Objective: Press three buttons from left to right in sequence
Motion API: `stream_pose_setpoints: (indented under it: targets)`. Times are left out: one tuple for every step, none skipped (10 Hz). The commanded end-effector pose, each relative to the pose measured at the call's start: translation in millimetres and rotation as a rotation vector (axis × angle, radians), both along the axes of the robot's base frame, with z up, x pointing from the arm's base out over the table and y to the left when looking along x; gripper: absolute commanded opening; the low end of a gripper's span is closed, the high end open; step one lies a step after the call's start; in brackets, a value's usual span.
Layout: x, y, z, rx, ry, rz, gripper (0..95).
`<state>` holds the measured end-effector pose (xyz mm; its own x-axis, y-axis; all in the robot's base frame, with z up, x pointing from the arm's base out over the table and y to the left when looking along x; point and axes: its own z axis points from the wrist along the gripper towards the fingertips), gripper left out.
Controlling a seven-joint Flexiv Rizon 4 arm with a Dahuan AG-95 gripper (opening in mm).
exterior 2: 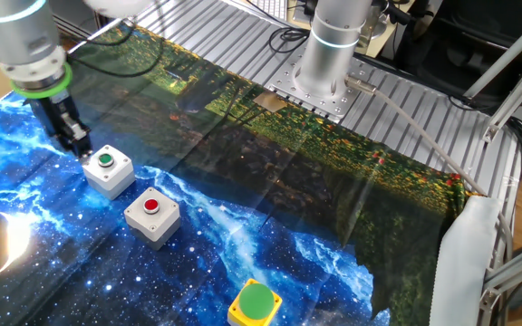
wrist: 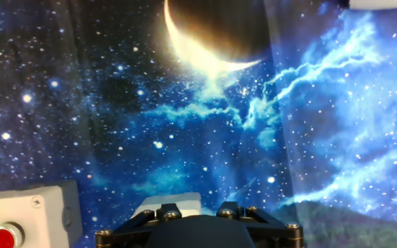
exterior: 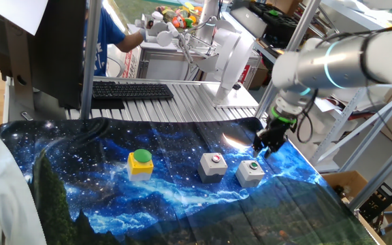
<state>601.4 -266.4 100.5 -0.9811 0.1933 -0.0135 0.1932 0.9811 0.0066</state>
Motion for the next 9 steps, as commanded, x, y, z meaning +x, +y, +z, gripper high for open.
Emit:
stream_pose_setpoints:
  targets:
    - [4.3, -1.3, 1.0, 0.013, 0.012, 0.005, 38.0]
    - [4.1, -1.5, 1.8, 0.010, 0.010, 0.004, 38.0]
    - [3.3, -1.2, 1.5, 0.012, 0.008, 0.001, 38.0]
    - [2.0, -0.7, 0.9, 0.012, 0.006, -0.003, 38.0]
    - [-0.7, 0.3, -0.6, 0.008, 0.004, -0.005, 38.0]
    - [-2.1, 0.6, -1.4, 0.009, 0.006, -0.005, 38.0]
    - [-4.3, 1.2, -2.1, 0.011, 0.004, -0.008, 38.0]
    - [-5.3, 1.4, -2.5, 0.010, 0.005, -0.008, 38.0]
    - [-6.0, 1.5, -3.1, 0.010, 0.006, -0.010, 38.0]
